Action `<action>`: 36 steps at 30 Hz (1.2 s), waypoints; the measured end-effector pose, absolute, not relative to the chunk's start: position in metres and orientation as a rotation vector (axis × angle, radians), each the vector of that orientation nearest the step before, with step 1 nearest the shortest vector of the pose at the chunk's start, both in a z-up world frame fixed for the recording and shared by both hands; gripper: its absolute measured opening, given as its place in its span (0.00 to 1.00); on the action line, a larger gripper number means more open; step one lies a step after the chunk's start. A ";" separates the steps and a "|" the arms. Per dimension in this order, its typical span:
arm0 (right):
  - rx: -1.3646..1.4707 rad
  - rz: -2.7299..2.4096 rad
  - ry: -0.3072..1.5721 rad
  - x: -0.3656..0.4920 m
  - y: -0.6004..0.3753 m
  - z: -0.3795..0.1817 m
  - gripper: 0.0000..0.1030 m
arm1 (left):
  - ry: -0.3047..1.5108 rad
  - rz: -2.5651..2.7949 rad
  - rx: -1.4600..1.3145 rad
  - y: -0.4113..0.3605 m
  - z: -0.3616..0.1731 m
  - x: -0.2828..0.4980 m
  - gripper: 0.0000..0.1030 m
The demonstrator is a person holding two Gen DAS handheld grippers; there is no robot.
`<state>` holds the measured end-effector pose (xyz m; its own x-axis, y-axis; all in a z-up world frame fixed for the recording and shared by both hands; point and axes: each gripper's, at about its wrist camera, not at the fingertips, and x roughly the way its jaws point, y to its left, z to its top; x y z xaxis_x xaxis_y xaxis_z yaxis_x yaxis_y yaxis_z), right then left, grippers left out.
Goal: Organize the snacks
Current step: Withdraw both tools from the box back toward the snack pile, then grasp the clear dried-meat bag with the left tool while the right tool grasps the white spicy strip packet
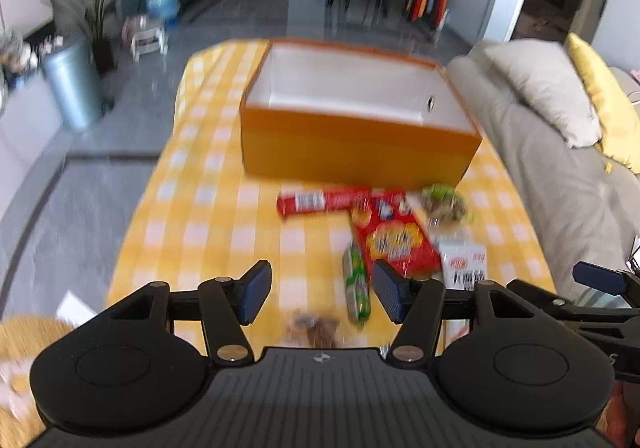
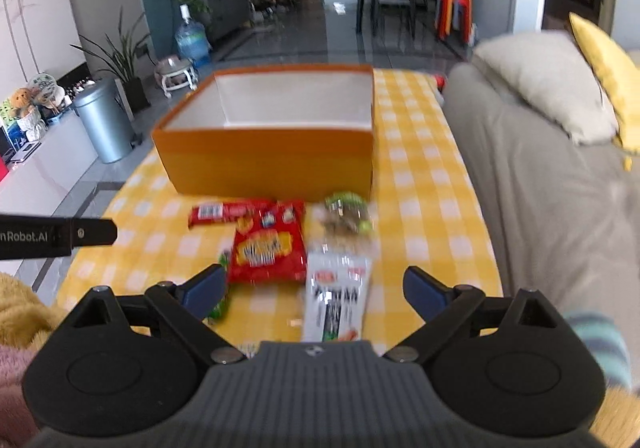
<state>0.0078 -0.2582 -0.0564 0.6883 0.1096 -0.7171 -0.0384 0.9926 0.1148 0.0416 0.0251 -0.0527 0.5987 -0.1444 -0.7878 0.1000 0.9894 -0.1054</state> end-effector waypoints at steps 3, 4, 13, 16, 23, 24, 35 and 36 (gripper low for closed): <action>0.098 0.073 0.838 0.009 -0.260 -0.064 0.87 | 0.987 -0.143 -0.071 0.026 -0.067 0.042 0.66; 0.098 0.072 0.848 0.009 -0.260 -0.066 0.86 | 1.000 -0.145 -0.076 0.025 -0.071 0.042 0.66; 0.085 0.047 0.975 0.025 -0.251 -0.098 0.81 | 1.094 -0.166 -0.018 0.009 -0.105 0.052 0.65; 0.080 0.053 1.010 0.031 -0.249 -0.106 0.81 | 1.129 -0.161 -0.017 0.008 -0.116 0.057 0.65; 0.135 0.041 1.084 0.047 -0.253 -0.129 0.76 | 1.182 -0.141 -0.029 0.010 -0.133 0.066 0.65; 0.140 0.040 1.090 0.048 -0.253 -0.131 0.76 | 1.187 -0.141 -0.034 0.010 -0.135 0.067 0.64; 0.128 0.033 1.138 0.066 -0.248 -0.151 0.76 | 1.238 -0.119 -0.087 0.014 -0.151 0.081 0.54; 0.129 0.030 1.143 0.067 -0.248 -0.153 0.76 | 1.239 -0.118 -0.088 0.014 -0.152 0.082 0.54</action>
<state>0.0675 -0.2480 -0.1526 0.4153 0.0900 -0.9052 0.0420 0.9921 0.1180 0.0824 0.0136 -0.1524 0.3207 -0.1373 -0.9372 0.0419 0.9905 -0.1308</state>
